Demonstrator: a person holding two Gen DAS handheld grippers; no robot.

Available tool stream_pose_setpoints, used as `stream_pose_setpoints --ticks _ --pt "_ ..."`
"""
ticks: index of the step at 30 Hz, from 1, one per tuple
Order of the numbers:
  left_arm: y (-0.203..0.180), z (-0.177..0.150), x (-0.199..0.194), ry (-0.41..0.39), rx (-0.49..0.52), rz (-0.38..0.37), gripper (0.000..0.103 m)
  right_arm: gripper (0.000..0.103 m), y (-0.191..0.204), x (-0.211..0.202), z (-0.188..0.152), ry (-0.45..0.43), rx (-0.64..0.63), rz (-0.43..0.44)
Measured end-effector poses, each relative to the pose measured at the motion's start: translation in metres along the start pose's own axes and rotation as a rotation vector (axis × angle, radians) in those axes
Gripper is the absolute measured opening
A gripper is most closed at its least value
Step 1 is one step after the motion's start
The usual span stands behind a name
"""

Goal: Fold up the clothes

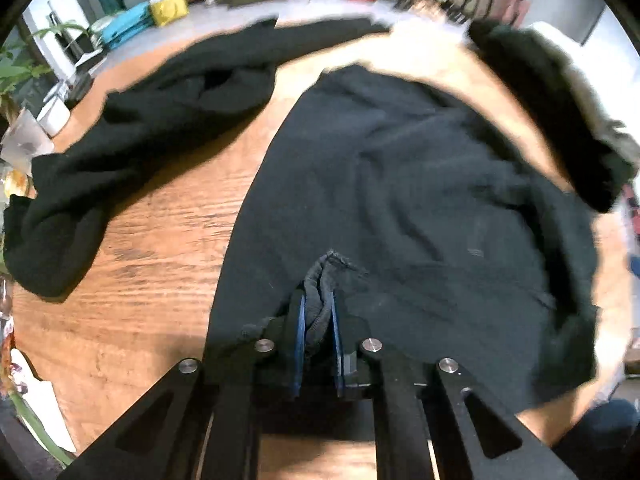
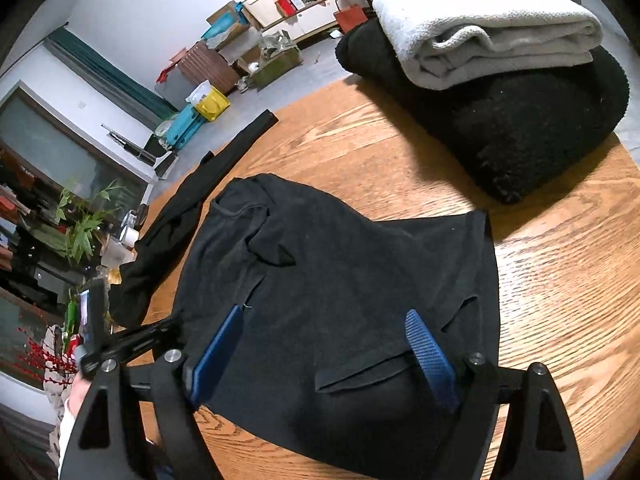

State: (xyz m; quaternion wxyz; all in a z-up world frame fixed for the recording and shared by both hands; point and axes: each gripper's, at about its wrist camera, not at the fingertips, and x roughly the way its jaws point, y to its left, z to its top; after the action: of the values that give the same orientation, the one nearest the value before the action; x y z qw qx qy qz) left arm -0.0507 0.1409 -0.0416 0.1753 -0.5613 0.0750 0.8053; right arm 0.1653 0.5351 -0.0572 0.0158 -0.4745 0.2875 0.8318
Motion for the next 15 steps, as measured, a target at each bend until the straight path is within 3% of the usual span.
stream_pose_setpoints --ticks 5,10,12,14,15 --pt "0.018 -0.045 -0.091 -0.108 -0.023 -0.145 0.011 0.086 -0.002 0.001 0.0 0.005 0.019 0.007" --pt "0.051 -0.1 -0.112 -0.069 -0.112 -0.179 0.015 0.086 0.0 0.0 -0.002 0.002 0.016 0.009" --pt "0.065 -0.113 -0.109 -0.037 -0.159 -0.15 0.028 0.086 0.0 0.002 -0.002 0.002 0.009 -0.011" --pt "0.076 -0.118 -0.111 -0.054 -0.196 -0.092 0.057 0.086 0.0 0.004 -0.002 0.001 0.002 -0.031" --pt "0.079 -0.117 -0.114 -0.075 -0.211 -0.073 0.065 0.086 0.0 0.006 -0.002 0.005 0.0 -0.04"
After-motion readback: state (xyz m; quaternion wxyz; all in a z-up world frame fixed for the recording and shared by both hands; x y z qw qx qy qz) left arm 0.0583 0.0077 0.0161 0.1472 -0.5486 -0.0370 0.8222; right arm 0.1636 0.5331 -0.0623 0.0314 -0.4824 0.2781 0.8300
